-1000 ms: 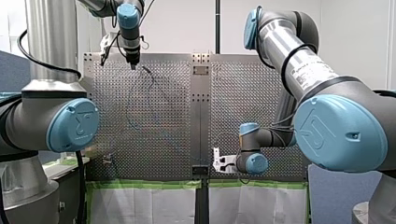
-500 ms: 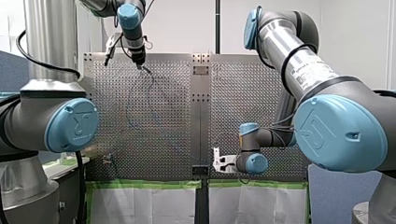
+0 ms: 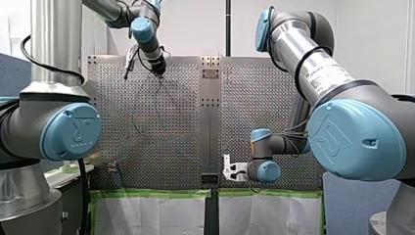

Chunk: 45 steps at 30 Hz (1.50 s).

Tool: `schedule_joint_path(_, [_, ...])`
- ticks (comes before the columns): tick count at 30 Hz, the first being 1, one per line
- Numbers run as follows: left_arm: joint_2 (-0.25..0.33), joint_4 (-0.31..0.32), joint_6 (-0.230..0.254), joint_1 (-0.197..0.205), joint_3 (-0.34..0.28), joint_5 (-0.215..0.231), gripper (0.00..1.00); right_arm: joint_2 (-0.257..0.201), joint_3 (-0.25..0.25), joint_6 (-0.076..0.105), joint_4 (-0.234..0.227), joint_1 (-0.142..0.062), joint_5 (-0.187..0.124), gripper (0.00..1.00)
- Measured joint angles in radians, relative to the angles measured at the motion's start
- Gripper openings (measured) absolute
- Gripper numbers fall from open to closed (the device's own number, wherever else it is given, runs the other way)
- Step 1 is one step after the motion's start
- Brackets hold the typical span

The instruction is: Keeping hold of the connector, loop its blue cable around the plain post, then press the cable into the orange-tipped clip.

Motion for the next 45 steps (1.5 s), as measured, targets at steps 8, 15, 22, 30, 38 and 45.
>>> schedule_joint_path(8, [-0.088, 0.087, 0.059, -0.020, 0.000, -0.051, 0.98, 0.000, 0.000, 0.003, -0.005, 0.000, 0.000, 0.11])
schedule_joint_path(15, [-0.145, 0.147, 0.103, -0.028, 0.000, -0.098, 0.98, 0.000, 0.000, 0.003, -0.008, 0.000, -0.001, 0.11])
schedule_joint_path(22, [-0.159, 0.211, 0.150, -0.026, 0.000, -0.161, 0.98, 0.000, 0.000, 0.008, -0.009, 0.000, -0.012, 0.11])
schedule_joint_path(30, [-0.186, 0.287, 0.197, -0.021, 0.000, -0.237, 0.98, 0.000, 0.000, 0.011, -0.012, 0.000, -0.014, 0.11])
schedule_joint_path(38, [-0.223, 0.324, 0.263, -0.020, 0.000, -0.305, 0.98, 0.000, 0.000, 0.011, -0.010, 0.001, -0.014, 0.11])
schedule_joint_path(45, [-0.232, 0.352, 0.326, -0.018, 0.000, -0.355, 0.98, 0.000, 0.000, 0.011, -0.010, 0.003, -0.014, 0.11])
